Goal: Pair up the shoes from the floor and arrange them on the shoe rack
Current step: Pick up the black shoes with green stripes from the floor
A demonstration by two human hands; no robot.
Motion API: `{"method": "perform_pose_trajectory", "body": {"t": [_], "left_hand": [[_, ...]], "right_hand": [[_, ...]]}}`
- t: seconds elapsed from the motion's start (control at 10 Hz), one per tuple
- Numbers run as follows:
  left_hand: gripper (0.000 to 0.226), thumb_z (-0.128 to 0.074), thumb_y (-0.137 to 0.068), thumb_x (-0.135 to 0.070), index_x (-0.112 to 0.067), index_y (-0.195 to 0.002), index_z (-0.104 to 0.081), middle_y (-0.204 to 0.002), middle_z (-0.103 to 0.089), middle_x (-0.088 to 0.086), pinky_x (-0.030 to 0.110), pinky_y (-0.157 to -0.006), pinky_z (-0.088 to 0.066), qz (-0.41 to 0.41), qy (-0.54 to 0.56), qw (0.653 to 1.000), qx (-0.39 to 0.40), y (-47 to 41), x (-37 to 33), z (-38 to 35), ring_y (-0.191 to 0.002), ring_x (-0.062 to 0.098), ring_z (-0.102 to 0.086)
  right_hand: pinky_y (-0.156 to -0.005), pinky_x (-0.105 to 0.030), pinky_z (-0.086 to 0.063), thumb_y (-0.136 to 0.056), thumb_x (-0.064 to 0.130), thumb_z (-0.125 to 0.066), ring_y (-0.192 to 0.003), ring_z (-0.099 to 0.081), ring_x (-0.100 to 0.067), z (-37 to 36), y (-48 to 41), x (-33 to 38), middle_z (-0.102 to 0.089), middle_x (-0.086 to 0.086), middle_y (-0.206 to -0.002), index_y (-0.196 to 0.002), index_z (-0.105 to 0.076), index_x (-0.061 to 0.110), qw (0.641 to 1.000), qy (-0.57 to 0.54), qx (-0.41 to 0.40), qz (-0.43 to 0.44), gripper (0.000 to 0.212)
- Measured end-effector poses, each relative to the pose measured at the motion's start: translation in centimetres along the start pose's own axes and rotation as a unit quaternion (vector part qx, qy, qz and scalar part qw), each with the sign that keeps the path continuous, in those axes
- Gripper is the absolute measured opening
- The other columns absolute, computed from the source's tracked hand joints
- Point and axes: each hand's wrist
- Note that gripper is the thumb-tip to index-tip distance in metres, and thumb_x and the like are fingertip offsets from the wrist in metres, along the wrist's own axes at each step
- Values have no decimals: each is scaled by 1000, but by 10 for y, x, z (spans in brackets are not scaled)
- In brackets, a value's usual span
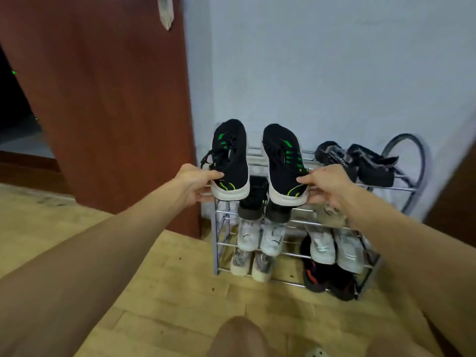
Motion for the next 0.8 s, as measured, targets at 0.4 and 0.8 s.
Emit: {"method": "perform_pose_trajectory", "body": {"t": [0.4, 0.8], "left_hand": [[19, -65, -87, -6, -3, -103, -55, -75, -56, 8, 34, -55, -55, 31, -40, 997, 57, -127, -20, -119, -62, 20, -58], [46, -60, -93, -21, 0, -131, -47, -113, -49, 7, 38, -89, -46, -17, -59, 998, 31, -69, -19, -105, -105, 29, -52]], "right_hand": [[-61, -41, -58, -85, 6, -69, -66, -66, -27, 30, -115, -5, -66, -14, -83, -88, -60, 3, 997, -9, -45, -56, 10], [-82, -44, -57, -96, 17, -54, -107, -58, -32, 24, -59, -6, -52, -12, -126, -133, -52, 9, 995, 70, 31, -61, 38]]}}
Point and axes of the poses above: each hand's wrist, its own y-axis away from the middle knuckle, its own z-axis out of the back of the hand, x = y × z
